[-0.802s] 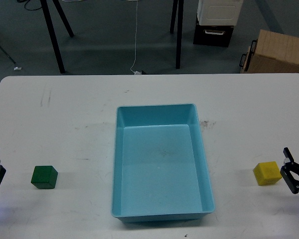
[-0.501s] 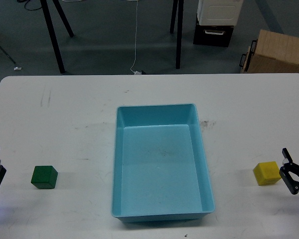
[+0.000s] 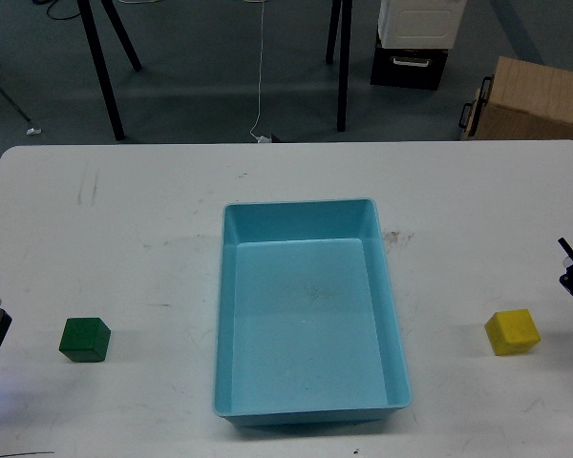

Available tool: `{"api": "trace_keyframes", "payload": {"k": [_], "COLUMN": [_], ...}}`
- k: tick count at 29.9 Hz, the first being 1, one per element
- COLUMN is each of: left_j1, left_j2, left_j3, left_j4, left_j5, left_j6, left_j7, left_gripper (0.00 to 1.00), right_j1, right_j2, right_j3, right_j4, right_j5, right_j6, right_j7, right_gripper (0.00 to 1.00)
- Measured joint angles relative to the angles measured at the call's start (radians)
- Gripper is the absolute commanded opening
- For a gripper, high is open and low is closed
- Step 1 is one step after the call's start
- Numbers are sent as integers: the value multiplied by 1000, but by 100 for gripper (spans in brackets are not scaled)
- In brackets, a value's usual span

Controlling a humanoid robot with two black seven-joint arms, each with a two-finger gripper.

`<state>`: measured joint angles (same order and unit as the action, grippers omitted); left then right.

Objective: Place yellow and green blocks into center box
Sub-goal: 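Raise the right gripper above the yellow cube, then lower the right gripper onto the yellow cube and close it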

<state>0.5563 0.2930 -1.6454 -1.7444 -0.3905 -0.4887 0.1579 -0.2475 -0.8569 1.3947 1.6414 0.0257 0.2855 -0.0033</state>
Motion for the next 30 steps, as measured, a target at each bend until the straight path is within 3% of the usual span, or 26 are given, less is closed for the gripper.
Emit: {"api": "trace_keyframes", "payload": {"k": [3,7,10,16,22,30], "left_j1": [-11,-35,-53,-74,-90,-91], "left_j2": [0,0,-1,-1,0,-2], "left_j3": [2,10,25,50,58,59], "left_j4": [2,11,31,65,96,113], "left_j5": [1,2,2,3,12,18], "left_j6": [0,0,0,0,0,0], "left_j7": [0,0,0,2,2,2], "left_gripper": [100,100,100,100,100,100], "right_j1": [108,330,589,1102,1513,1610], "right_j2": [-167,-302,-322,-267,-163,23], "right_j3": [-93,-279,-528,-1085,-1574,-1830], "right_j4": [-13,-24,-51,-101,-112,-113], "right_j5": [-70,-192,-317,-526,-675,-753], "right_j6": [-9,-12,-12,12,129,144], "right_j7": [-81,-170,-260,-372,-414,-425], "right_gripper": [100,100,100,100,100,100]}}
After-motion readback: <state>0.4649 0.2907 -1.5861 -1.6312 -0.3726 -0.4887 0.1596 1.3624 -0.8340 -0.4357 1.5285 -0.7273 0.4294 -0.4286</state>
